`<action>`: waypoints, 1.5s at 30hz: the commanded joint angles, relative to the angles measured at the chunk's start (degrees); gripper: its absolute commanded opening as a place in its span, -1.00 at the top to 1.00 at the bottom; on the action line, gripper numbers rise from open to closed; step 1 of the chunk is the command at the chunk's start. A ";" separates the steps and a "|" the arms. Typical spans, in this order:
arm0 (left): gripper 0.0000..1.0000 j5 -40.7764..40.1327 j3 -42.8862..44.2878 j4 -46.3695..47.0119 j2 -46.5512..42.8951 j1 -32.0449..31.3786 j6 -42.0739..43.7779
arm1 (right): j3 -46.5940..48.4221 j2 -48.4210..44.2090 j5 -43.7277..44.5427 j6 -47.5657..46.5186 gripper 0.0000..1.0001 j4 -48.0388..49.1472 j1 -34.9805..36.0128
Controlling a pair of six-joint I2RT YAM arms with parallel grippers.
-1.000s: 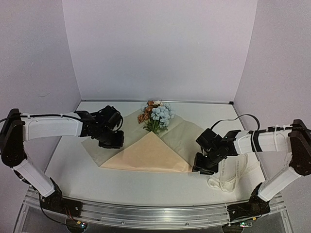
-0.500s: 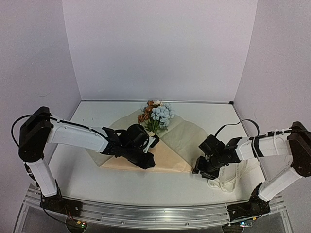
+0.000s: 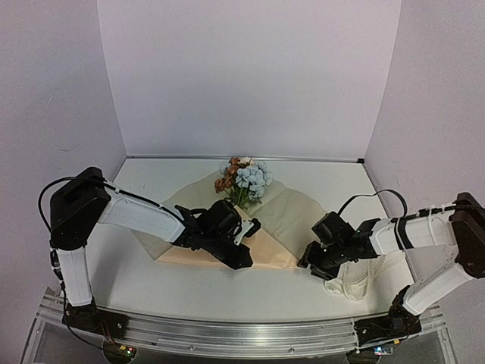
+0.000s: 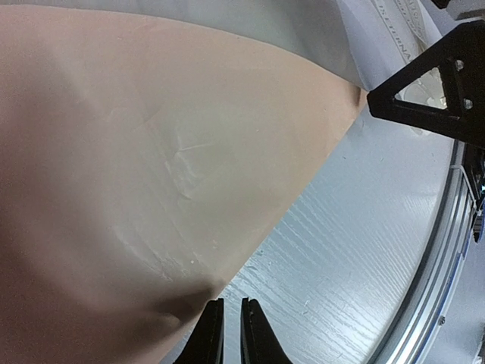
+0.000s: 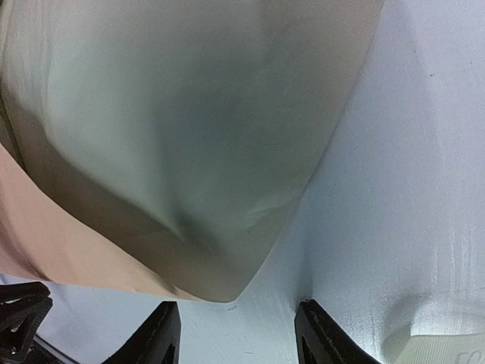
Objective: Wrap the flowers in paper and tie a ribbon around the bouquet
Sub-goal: Pick up the one-fourth-folded wrapping paper from the center of the board.
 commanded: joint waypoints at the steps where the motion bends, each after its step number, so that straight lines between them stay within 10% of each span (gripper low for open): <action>1: 0.80 1.73 3.41 2.53 1.60 0.08 1.74 | -1.44 0.62 0.87 2.73 -0.03 1.45 0.00; 20: 0.82 2.39 5.19 1.64 5.64 0.08 1.78 | -2.78 4.01 0.77 6.33 0.31 7.19 -0.02; 35: 0.80 2.36 6.17 0.11 4.19 0.13 2.73 | -2.84 5.40 3.29 4.21 1.00 10.75 0.01; 45: 0.79 2.12 14.13 -3.86 8.62 0.08 4.62 | -6.79 -3.00 4.66 -2.14 1.00 11.27 0.03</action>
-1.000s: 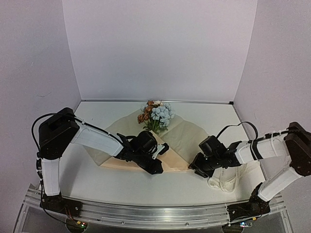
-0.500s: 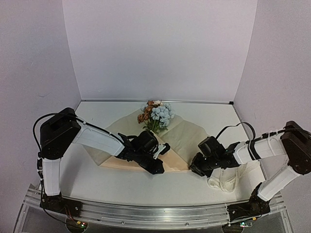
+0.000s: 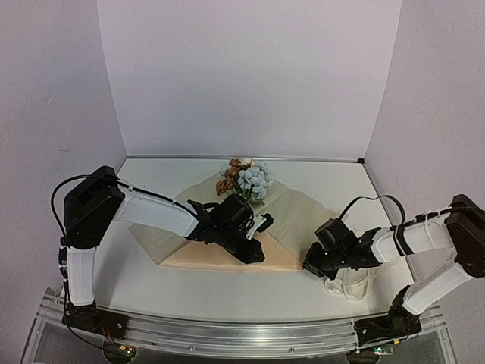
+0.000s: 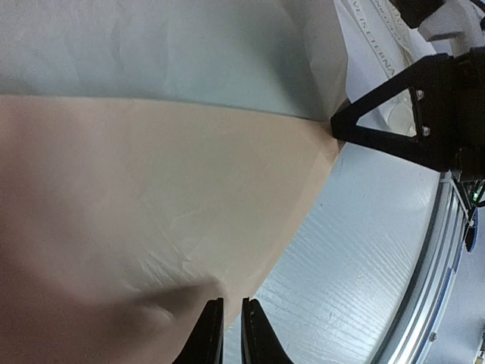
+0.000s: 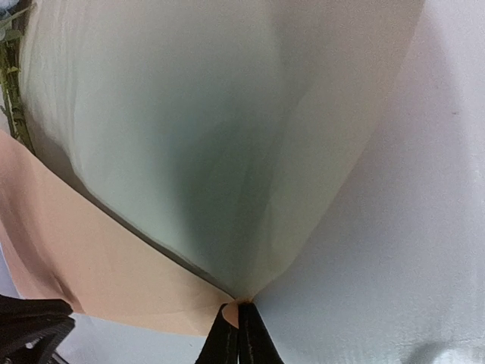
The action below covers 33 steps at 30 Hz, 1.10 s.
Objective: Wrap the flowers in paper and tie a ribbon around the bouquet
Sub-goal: Pick up the one-fourth-folded wrapping paper from the center of the board, then press the fold line on the 1/4-folded wrapping paper.
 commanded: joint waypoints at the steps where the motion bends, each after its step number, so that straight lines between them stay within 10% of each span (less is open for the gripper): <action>1: 0.79 0.06 6.38 -2.67 3.65 0.07 2.58 | -1.13 -4.20 1.37 -4.42 1.00 -1.73 0.00; 14: 0.81 -0.71 14.53 -8.00 11.31 -1.40 6.67 | -1.33 -12.60 2.11 -12.54 1.00 -9.24 -0.05; 33: 0.72 0.08 5.66 -4.86 0.23 -5.13 13.80 | -0.02 -10.98 1.67 -11.72 1.00 -10.44 -0.06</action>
